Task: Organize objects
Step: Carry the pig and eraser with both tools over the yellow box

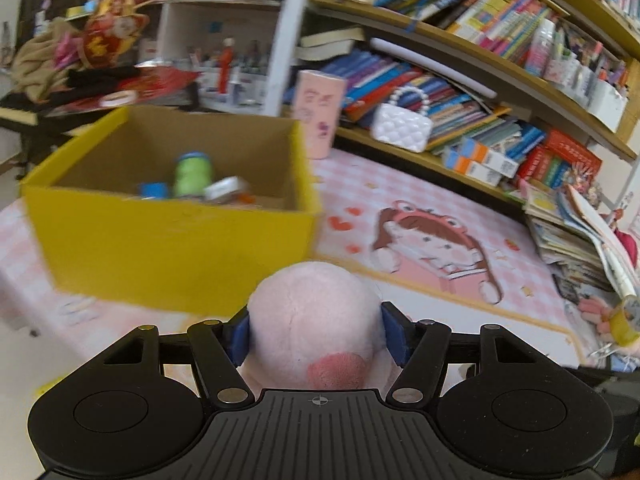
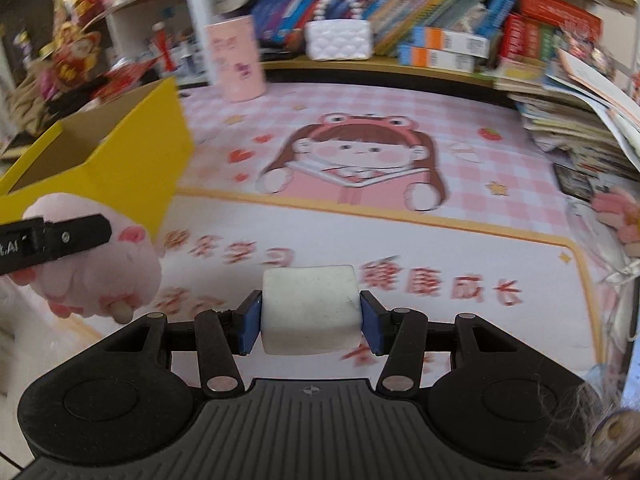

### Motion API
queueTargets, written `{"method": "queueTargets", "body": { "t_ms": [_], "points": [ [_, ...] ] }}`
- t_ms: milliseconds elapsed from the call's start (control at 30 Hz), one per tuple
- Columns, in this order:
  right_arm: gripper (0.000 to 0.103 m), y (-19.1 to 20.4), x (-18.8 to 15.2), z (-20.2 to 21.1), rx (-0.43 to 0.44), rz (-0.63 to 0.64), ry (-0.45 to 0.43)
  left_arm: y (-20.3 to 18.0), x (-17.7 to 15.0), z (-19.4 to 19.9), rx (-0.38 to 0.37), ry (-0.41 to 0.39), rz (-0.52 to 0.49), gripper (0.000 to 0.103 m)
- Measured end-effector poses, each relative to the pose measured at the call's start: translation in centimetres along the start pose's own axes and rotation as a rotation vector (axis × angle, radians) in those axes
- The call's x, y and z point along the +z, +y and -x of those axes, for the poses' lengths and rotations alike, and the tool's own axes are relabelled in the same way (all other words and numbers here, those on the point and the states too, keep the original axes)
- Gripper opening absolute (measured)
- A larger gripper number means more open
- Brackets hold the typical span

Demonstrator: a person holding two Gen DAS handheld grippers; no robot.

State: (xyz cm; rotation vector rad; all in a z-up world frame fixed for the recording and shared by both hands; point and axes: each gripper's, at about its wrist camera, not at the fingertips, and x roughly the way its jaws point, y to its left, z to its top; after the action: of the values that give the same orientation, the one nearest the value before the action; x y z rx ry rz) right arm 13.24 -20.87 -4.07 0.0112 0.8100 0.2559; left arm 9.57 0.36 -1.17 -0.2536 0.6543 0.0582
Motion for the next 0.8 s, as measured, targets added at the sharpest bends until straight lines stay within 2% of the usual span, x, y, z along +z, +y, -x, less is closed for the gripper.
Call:
{"method": "queueTargets", "body": {
  "t_ms": [133, 333, 533, 800],
  "points": [
    [0.047, 3.6, -0.7, 0.5, 0.034, 0.052, -0.005, 3.1, -0.9, 1.8, 0.049, 0.012, 0.022, 0.065],
    [0.047, 8.7, -1.9, 1.3, 0.073, 0.106, -0.007, 7.3, -1.7, 4.6, 0.083, -0.011, 0.053, 0.065],
    [0.047, 12.7, -3.5, 2.3, 0.088, 0.120, -0.013, 10.3, -2.6, 6.7, 0.087, -0.004, 0.052, 0.065],
    [0.047, 16.9, -5.0, 3.4, 0.088, 0.107, -0.051, 13.5, -2.7, 9.3, 0.072, -0.049, 0.016, 0.065]
  ]
}}
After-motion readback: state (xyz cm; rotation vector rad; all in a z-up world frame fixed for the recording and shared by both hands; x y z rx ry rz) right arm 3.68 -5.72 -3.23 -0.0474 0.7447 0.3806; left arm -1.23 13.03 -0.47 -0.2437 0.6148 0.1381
